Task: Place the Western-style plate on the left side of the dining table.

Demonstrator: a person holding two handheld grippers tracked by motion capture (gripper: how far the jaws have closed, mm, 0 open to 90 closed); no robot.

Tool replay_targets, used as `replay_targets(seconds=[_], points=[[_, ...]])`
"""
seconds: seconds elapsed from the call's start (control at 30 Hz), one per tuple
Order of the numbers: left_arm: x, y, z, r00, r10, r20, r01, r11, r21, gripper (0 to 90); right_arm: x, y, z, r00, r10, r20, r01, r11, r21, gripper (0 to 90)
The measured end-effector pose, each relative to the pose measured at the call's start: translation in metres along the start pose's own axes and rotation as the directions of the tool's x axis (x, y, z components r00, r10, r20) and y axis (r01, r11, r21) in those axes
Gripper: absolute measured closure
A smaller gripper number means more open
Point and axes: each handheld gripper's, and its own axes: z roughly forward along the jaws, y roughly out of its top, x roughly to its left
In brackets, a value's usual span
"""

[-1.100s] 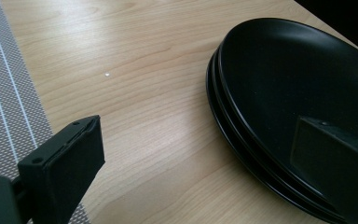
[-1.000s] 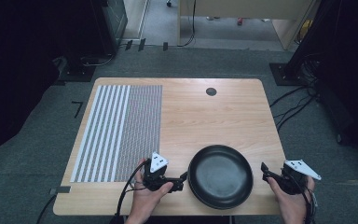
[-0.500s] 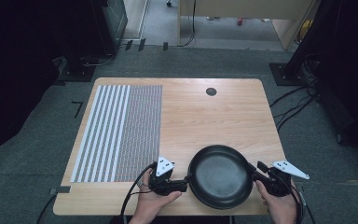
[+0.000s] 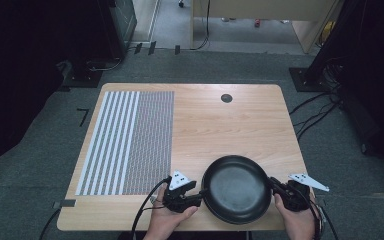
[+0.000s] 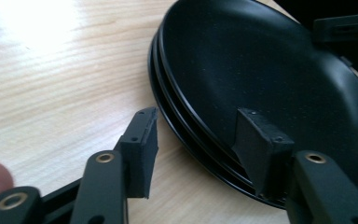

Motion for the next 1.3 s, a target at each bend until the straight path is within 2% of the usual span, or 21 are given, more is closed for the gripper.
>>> replay_targets(seconds=[0.23, 0.3, 0.6, 0.7, 0.83, 1.03, 1.3], points=[[-0.003, -0.003, 0.005, 0.9991, 0.008, 0.041, -0.010, 0.9995, 0.031, 56.0, -0.002, -0.003, 0.001, 0.9991, 0.035, -0.023, -0.035, 0.999, -0.016, 84.4], [-0.004, -0.003, 0.005, 0.9991, 0.010, 0.040, -0.011, 0.9994, 0.033, 57.1, -0.002, -0.004, 0.002, 0.9987, 0.036, -0.037, -0.036, 0.999, -0.014, 84.4], [-0.002, -0.002, 0.005, 0.9985, -0.009, 0.053, 0.006, 0.9989, 0.045, 58.1, -0.002, -0.004, 0.002, 0.9977, 0.054, -0.042, -0.055, 0.998, -0.013, 84.6], [-0.001, -0.002, 0.005, 0.9982, -0.016, 0.059, 0.013, 0.9987, 0.050, 58.3, -0.004, -0.005, 0.002, 0.9934, 0.100, -0.056, -0.101, 0.995, -0.012, 85.0], [0.000, -0.001, 0.003, 0.9981, -0.019, 0.058, 0.016, 0.9988, 0.046, 58.2, -0.005, -0.005, 0.003, 0.9887, 0.128, -0.077, -0.129, 0.992, -0.007, 85.1], [0.001, 0.000, 0.000, 0.9983, -0.027, 0.052, 0.025, 0.9987, 0.045, 58.3, -0.004, -0.006, 0.005, 0.9878, 0.126, -0.092, -0.126, 0.992, -0.001, 84.8], [0.008, 0.005, -0.010, 0.9984, -0.043, 0.036, 0.042, 0.9986, 0.031, 60.2, 0.003, -0.008, 0.009, 0.9820, 0.123, -0.143, -0.120, 0.992, 0.030, 84.3]])
